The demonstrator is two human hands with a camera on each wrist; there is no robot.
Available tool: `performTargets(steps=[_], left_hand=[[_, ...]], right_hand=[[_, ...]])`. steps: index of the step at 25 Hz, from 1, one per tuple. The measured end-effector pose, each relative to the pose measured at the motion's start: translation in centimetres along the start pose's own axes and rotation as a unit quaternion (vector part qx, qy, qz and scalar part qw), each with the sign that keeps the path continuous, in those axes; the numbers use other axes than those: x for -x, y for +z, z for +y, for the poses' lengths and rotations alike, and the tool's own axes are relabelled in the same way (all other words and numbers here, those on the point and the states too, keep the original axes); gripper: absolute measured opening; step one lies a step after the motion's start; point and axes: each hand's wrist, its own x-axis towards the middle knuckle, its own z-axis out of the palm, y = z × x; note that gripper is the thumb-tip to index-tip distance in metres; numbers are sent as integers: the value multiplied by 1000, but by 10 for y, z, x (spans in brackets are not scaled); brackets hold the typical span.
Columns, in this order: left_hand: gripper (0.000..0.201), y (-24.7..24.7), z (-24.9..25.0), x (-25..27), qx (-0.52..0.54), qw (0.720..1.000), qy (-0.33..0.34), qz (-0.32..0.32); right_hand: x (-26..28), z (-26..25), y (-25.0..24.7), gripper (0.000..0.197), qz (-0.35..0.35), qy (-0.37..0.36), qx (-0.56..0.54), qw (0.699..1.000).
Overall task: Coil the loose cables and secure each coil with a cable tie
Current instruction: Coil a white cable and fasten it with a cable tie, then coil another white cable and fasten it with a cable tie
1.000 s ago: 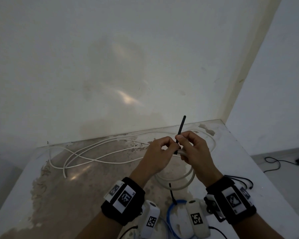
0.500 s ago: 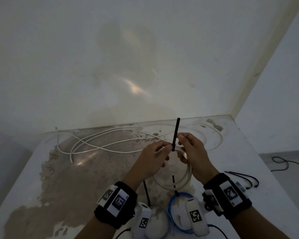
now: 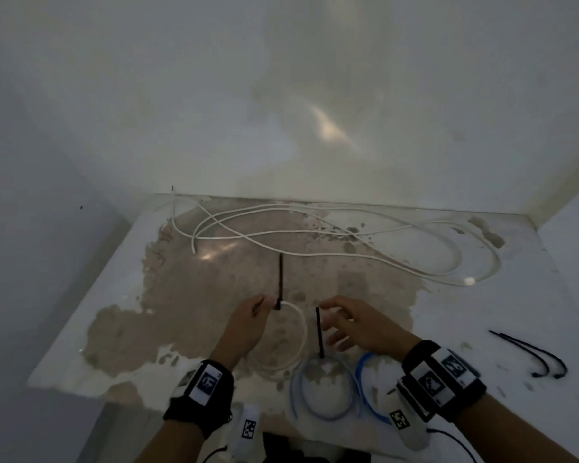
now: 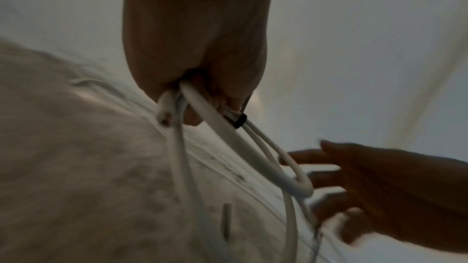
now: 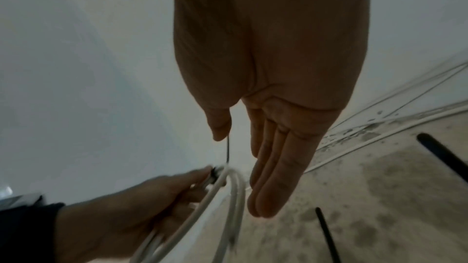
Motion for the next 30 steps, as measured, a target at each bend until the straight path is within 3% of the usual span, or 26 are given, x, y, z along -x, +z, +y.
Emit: performTargets(steps=[3,5,11,14,19,21,25,27,30], left_hand=[[33,-12,-56,29,15,995,-103,-2],[32,-9,-80,42,21,992,-122,-17],[22,14,-120,38,-48,996,-75,-14],[45,29,-124,38,-176,983,-28,47],[89,41,-143,42,-331,943,-21,-27],[97,45,-150,41,-355,934,-33,-34],[88,47,-141,38,-339,939,-52,-33],[82,49,-133,39,-317,945,-63,-49],[73,52,-132,38,-301,951,-47,-49]], right_hand=[[0,18,-7,26,6,62,-39,997],[4,33,-16,25,33,84,-46,995],[23,70,-36,20,100,137,-49,984],[32,79,-44,19,138,148,-73,977],[24,86,-80,17,221,124,-79,964],[7,94,-104,13,261,115,-30,958],[-38,115,-153,15,319,112,141,931],[-66,107,-152,21,300,94,173,933],[-127,67,-117,20,240,0,195,951]])
